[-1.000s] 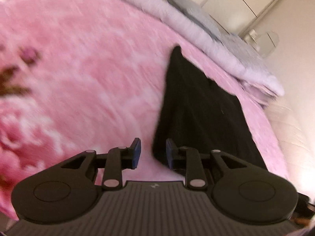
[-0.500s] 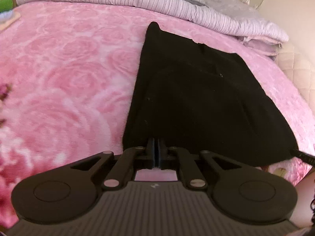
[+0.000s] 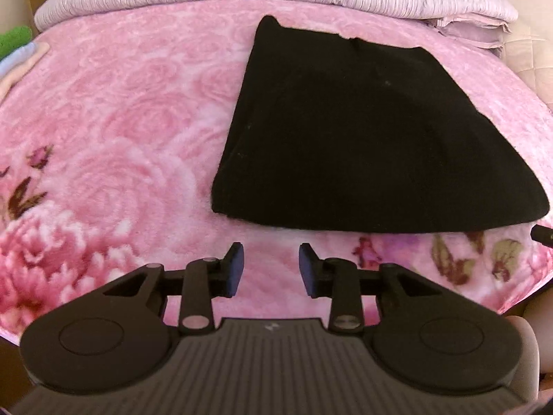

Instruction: Fold clothes

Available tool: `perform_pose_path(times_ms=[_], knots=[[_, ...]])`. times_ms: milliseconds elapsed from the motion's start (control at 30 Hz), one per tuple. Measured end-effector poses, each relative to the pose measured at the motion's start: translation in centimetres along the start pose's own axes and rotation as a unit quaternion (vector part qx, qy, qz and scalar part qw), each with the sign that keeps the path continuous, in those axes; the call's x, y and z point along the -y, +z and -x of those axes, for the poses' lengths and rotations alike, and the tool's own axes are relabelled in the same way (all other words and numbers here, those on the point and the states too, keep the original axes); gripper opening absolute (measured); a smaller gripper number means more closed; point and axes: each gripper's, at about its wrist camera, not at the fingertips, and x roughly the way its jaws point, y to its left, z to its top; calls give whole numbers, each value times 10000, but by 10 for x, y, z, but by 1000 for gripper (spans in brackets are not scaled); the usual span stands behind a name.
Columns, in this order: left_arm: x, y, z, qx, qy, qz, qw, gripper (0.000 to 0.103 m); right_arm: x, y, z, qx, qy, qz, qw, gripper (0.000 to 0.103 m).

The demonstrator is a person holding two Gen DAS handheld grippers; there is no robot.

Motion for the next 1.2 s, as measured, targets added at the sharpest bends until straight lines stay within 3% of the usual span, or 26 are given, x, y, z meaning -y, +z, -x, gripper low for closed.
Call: perform_pose_path(times_ms=[333,600,767,1000,1133,1200], knots=[[22,-14,49,283,-24,-294,9992,32,-20,-29,30,-76,-12,76,9999,35],[20,-14,61,434,-182,-293,9985,33,-19,-28,40,44,41,121,9999,35],[4,0,41,460,-466,-265,9975,33,-5,-11,32,170,159,253,9994,35],[-28,58,-12,593,-827,-334,9942,39,30,43,-8,300,605,618,9958,36],[-41,92,-51,572,-1038,-273,9926,40,46,78,-48,192,911,622,9937,49],[-44,107,-71,521,-1097,-241,9923,40,47,92,-67,207,954,734,9925,50]])
